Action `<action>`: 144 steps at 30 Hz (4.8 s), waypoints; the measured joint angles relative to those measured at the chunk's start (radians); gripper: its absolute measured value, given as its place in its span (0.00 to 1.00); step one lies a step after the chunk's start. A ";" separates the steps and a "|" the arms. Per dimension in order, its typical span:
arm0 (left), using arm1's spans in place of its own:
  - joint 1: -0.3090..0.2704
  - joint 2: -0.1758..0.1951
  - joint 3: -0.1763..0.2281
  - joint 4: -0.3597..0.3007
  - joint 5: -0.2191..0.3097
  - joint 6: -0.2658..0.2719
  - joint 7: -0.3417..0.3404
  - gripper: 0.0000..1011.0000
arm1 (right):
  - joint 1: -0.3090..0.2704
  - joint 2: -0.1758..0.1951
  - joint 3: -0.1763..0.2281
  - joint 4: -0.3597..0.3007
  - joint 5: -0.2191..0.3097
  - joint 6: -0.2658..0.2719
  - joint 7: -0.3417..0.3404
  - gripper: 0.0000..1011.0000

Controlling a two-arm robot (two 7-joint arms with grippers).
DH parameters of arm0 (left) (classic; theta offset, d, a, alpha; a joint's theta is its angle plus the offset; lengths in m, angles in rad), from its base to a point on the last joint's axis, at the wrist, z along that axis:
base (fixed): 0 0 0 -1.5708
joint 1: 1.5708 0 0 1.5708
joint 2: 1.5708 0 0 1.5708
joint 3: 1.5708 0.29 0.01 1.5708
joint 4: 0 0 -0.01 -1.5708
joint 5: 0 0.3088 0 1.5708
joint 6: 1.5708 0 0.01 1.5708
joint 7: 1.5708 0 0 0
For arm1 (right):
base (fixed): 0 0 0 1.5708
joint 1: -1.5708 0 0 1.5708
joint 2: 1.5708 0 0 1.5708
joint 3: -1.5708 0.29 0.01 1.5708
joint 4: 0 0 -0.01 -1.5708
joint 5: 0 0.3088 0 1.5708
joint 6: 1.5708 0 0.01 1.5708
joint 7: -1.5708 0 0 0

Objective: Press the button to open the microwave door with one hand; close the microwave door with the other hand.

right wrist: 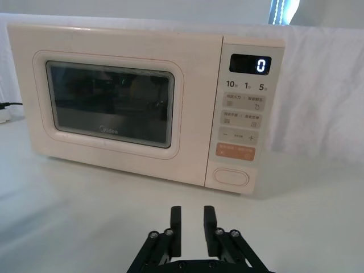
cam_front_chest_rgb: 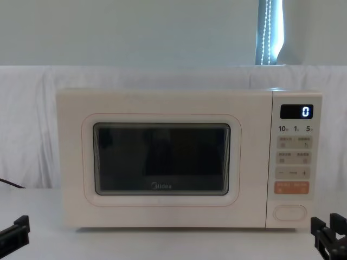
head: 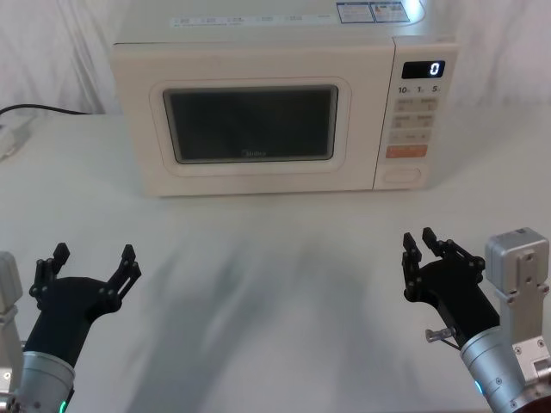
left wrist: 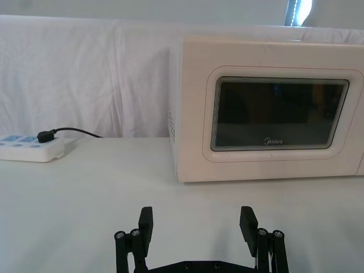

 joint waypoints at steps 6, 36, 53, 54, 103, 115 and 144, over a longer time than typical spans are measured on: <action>0.000 0.000 0.000 0.000 0.000 0.000 0.000 0.99 | 0.000 0.000 0.000 0.000 0.000 0.000 0.000 0.11; 0.000 0.000 0.000 0.000 0.000 0.000 0.000 0.99 | 0.061 -0.062 0.034 0.052 0.035 0.077 0.050 0.00; 0.000 0.000 0.000 0.000 0.000 0.000 0.000 0.99 | 0.251 -0.117 0.107 0.227 0.061 0.155 0.104 0.00; 0.000 0.000 0.000 0.000 0.000 0.000 0.000 0.99 | 0.260 -0.118 0.109 0.240 0.060 0.152 0.104 0.00; 0.000 0.000 0.000 0.000 0.000 0.000 0.000 0.99 | 0.614 -0.165 0.141 0.757 0.039 0.049 0.134 0.00; 0.000 0.000 0.000 0.000 0.000 0.000 0.000 0.99 | 0.638 -0.175 0.147 0.810 0.029 0.025 0.128 0.00; 0.000 0.000 0.000 0.000 0.000 0.000 0.000 0.99 | 0.671 -0.189 0.165 0.869 0.018 -0.001 0.121 0.00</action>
